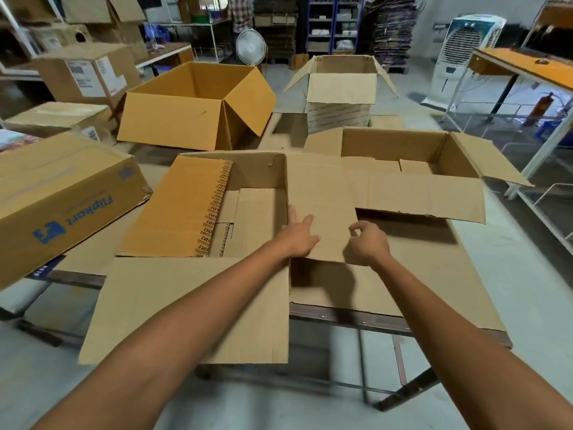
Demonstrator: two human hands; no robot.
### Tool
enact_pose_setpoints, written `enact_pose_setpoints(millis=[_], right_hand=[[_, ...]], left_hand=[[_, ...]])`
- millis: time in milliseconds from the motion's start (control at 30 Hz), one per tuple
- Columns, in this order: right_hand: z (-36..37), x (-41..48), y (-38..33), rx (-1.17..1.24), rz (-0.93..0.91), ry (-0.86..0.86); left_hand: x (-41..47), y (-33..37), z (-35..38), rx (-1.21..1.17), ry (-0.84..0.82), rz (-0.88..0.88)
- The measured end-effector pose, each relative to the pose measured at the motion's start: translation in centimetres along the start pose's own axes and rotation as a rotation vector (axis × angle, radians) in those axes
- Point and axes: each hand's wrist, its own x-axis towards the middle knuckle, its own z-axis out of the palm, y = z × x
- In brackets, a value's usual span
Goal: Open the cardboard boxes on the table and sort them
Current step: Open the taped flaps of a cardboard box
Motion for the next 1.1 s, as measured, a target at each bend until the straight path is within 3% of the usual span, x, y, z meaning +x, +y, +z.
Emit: enact_pose_setpoints(millis=[133,267,367,433,533,667,867,1000,1100], right_hand=[[-0.9,-0.3,-3.1,-0.232,-0.147,0.080],[0.0,-1.3,-6.6,-0.236,-0.364,0.029],[2.0,-2.4,-8.5,-0.238,-0.438,-0.051],[3.7,-3.2,-9.6,-0.265,-0.473,-0.079],[5.9,-4.2,-11.3,-0.333,-0.512,-0.103],[8.3,-4.8,-14.0,-0.395,-0.505,-0.126],[11.7,-5.6,-18.2,-0.487,-0.366,-0.194],[14.2,-6.6,-20.5,-0.484,-0.388,-0.236],[16.1,-7.3,-22.2,-0.454,-0.501,-0.258]], left_hand=[[-0.7,-1.7,-0.5,-0.106,0.040,0.112],[-1.2,-3.8,-2.4,-0.192,0.234,0.134],[-0.9,-7.3,-4.5,0.238,0.340,0.107],[-1.2,-9.8,-5.3,0.525,0.260,0.017],[-2.4,-13.3,-6.2,0.728,0.089,-0.158],[-4.2,-15.9,-8.3,0.647,0.054,-0.349],[-6.3,-16.1,-16.8,0.451,0.211,-0.166],[-8.8,-19.5,-25.3,0.253,0.333,-0.201],[-11.0,-24.5,-28.8,0.229,0.308,-0.254]])
